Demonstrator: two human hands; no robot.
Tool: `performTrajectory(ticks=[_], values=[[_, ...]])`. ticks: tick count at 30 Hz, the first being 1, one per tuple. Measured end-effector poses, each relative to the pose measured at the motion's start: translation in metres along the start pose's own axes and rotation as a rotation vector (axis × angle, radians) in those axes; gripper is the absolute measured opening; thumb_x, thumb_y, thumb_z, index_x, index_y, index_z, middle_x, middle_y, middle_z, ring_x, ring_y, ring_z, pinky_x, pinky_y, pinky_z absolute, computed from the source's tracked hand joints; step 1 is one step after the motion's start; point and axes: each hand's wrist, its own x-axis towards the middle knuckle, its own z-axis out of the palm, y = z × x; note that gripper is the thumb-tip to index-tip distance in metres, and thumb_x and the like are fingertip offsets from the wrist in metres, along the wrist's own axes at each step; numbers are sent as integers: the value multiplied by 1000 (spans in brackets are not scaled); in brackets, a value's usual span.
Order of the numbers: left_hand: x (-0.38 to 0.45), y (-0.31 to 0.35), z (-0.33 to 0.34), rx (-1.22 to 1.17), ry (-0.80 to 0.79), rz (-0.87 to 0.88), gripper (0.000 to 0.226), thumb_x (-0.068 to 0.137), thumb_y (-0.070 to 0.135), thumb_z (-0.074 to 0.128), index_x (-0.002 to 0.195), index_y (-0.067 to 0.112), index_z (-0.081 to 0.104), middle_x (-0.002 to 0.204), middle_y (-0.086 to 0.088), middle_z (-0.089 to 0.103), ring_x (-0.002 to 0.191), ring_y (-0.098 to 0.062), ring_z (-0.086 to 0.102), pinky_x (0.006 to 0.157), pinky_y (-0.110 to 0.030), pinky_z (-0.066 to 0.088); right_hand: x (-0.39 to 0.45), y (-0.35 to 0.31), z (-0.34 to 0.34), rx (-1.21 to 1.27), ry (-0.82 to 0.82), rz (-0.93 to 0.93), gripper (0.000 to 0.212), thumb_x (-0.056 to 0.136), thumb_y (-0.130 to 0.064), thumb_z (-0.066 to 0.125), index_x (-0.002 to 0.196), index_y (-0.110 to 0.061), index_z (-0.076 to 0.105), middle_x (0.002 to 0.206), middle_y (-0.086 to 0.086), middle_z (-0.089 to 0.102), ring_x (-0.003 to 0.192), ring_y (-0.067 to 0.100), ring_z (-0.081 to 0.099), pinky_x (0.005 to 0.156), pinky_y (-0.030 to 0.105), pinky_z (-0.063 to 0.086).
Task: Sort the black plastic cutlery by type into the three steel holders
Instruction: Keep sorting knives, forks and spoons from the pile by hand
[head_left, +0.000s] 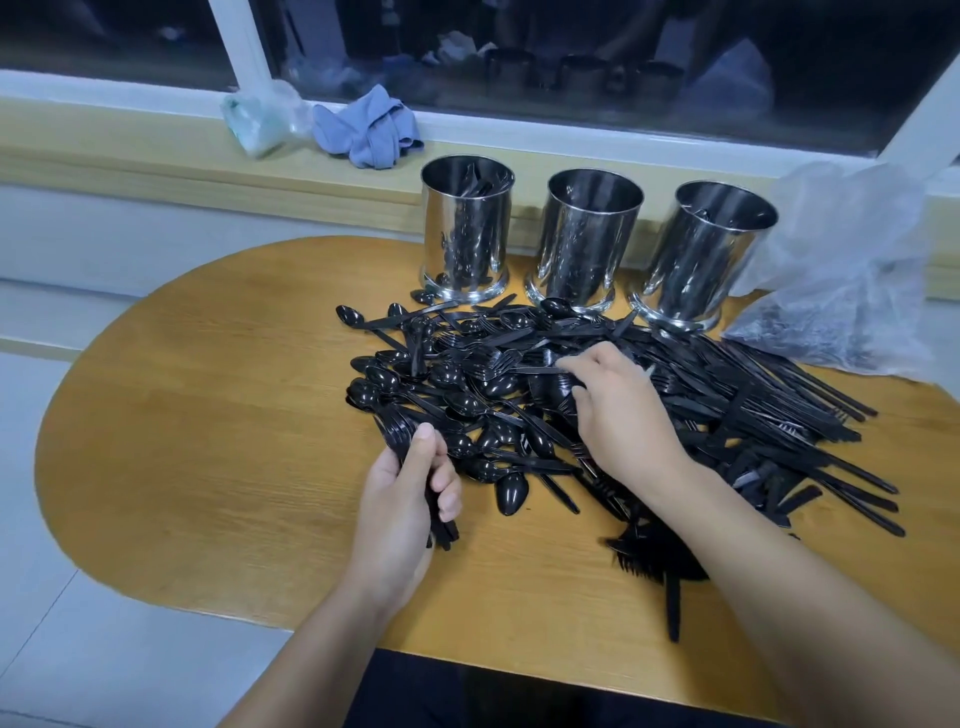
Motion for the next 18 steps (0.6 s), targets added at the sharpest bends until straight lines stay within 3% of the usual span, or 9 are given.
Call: performTrajectory(ticks=[6,12,18], values=[[0,-1,1,9,-14,13,34,112,47,59,101,15,56,78,-3,41,66,-19,38,63,-36,32,11,13,-17,-211,-68,-30,51,105,-9,62,153,-26,59,145,-4,61,123,26,49,111,44,35],[-1,0,2,6,-13,16,32,112,44,60,101,14,56,78,-3,41,66,-19,40,63,-35,34,5,14,-19,-211,-118,-30,37,108,-18,63,143,-27,68,134,-3,65,119,25,51,106,42,31],[-4,2,4,7,11,18,30,113,41,59,103,12,56,78,-3,42,65,-18,41,65,-37,33,1,17,-30,-137,-107,-64,18,107,-28,67,117,-26,82,120,-3,71,111,24,59,103,41,38]])
